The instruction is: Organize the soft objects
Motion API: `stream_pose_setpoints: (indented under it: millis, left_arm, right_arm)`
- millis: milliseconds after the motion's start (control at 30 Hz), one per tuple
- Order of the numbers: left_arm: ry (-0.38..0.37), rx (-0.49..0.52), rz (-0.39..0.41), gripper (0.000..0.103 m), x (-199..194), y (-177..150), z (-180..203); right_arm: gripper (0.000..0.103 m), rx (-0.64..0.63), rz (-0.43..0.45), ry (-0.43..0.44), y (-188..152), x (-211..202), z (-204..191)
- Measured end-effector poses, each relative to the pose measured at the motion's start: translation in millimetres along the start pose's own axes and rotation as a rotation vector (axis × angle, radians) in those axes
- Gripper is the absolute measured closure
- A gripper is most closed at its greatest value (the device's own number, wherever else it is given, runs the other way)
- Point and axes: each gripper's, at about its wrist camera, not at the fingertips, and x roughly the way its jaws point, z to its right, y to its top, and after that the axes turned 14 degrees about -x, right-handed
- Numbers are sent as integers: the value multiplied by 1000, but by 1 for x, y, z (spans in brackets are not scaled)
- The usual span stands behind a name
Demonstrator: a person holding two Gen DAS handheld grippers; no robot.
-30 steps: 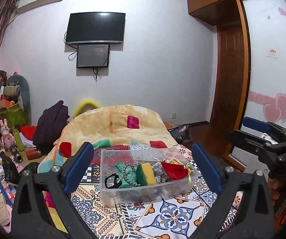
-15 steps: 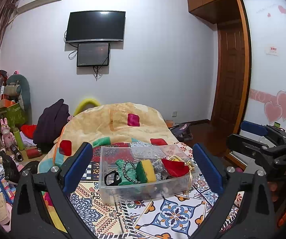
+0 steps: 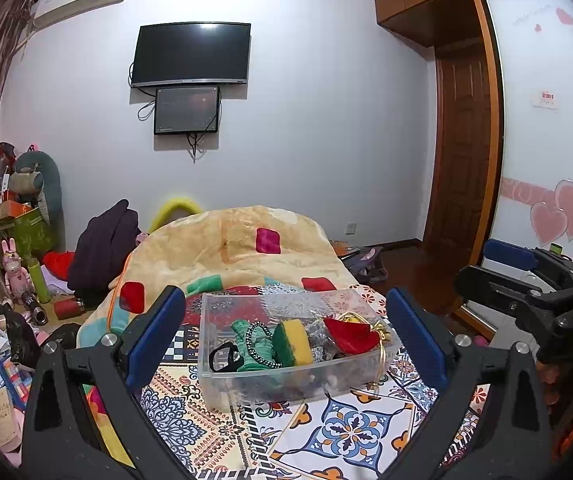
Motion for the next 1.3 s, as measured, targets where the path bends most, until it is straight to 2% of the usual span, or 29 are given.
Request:
stream_pose_setpoints:
  millis: [700, 1300]
  left_arm:
    - [0, 8, 0, 0, -3, -1, 2]
    - [-33, -9, -25, 0, -4, 2, -2]
  right_arm:
    - [1, 2, 1, 3, 1, -1, -1]
    - [0, 5, -11, 10, 3, 0, -3]
